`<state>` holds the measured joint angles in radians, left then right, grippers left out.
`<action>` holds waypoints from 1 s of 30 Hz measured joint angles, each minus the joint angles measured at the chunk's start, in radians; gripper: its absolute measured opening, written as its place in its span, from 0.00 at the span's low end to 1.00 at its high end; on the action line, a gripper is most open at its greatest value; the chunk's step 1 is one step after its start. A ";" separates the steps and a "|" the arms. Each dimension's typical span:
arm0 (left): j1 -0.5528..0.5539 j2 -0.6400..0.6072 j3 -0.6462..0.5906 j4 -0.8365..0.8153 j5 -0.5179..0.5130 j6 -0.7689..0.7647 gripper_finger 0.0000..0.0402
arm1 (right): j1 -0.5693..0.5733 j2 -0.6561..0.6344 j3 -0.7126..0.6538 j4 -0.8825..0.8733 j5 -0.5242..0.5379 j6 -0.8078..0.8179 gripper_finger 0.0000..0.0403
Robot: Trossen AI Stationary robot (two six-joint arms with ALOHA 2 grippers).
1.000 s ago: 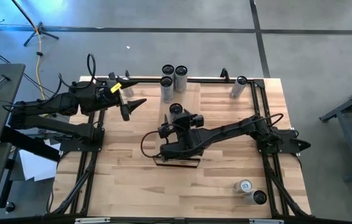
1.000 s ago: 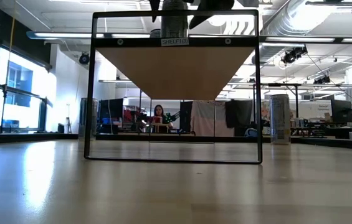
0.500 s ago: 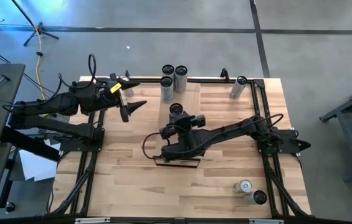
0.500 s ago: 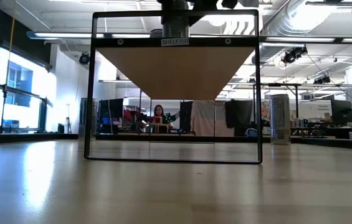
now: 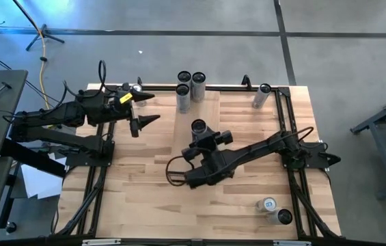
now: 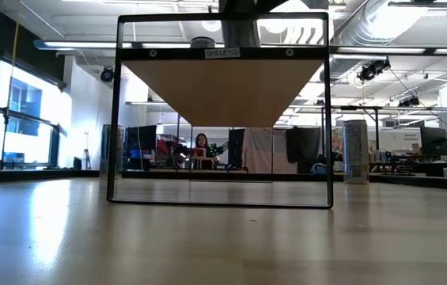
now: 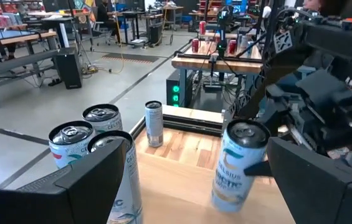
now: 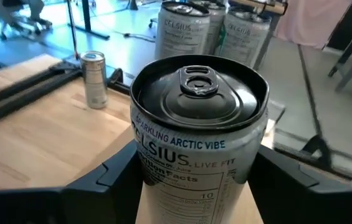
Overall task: Place canned beverage on shelf
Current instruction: Put the white blue soda can on the shelf aligned with the white blue soda can
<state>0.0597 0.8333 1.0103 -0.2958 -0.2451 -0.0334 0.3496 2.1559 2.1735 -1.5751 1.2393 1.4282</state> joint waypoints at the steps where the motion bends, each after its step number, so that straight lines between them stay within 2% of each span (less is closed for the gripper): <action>1: 0.000 0.001 0.000 -0.001 0.000 0.000 0.89 | 0.000 -0.010 0.000 0.003 -0.002 -0.032 0.56; 10: -0.001 0.000 0.000 0.005 0.000 -0.042 0.89 | 0.000 -0.106 0.001 0.003 -0.054 -0.222 0.56; 17: -0.002 0.000 0.000 0.006 0.000 -0.071 0.89 | 0.000 -0.115 0.002 0.019 -0.089 -0.259 0.56; 22: -0.002 0.000 0.000 0.007 0.000 -0.070 0.89 | -0.014 -0.116 0.002 0.163 -0.072 -0.359 0.56; 30: -0.002 -0.004 -0.001 0.005 0.000 0.017 0.89 | -0.087 -0.124 0.002 0.397 -0.240 -0.708 0.56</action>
<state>0.0578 0.8296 1.0094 -0.2912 -0.2451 -0.0166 0.2626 2.0317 2.1750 -1.1782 0.9997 0.7200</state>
